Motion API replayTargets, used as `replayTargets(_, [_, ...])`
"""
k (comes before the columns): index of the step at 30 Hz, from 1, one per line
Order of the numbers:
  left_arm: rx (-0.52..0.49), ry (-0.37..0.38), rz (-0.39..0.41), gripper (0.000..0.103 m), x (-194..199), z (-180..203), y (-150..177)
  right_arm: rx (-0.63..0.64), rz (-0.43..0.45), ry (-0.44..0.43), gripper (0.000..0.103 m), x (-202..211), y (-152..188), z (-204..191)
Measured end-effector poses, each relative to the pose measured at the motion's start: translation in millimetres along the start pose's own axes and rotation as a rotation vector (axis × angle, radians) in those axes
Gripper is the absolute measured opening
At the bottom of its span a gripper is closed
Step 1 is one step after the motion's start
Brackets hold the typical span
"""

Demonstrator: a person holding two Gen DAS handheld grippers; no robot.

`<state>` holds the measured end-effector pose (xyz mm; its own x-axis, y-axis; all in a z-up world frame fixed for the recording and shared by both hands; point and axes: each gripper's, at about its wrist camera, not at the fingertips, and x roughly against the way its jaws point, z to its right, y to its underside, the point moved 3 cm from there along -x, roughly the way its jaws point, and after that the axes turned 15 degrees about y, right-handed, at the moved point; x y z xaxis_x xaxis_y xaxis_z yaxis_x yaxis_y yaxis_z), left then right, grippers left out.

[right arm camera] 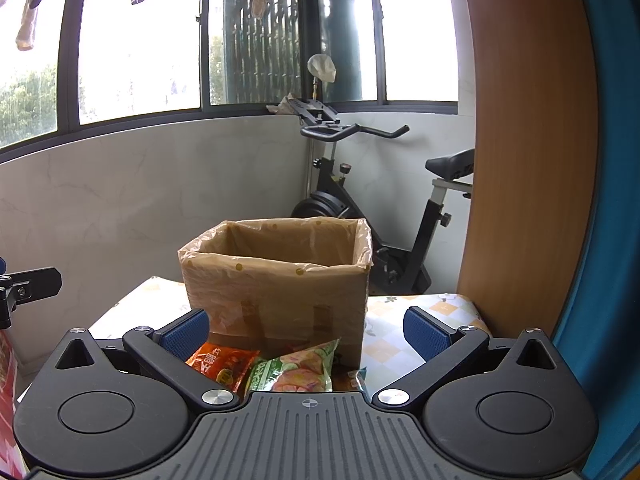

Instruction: Organize snacks

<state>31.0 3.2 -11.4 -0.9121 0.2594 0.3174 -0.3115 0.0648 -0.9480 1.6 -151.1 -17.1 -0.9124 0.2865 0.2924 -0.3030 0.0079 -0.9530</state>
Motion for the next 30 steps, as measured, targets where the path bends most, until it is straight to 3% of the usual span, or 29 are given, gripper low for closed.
replayTargets(23, [0.007,0.001,-0.005,0.103,-1.9,-1.2,1.0,-0.005,-0.002,-0.002,0.103,-3.5,2.3,0.7])
replayTargets(30, [0.015,-0.024,-0.021,0.103,-15.9,-10.3,13.7,-0.047,0.056,-0.025,0.103,-12.8,20.7,7.7])
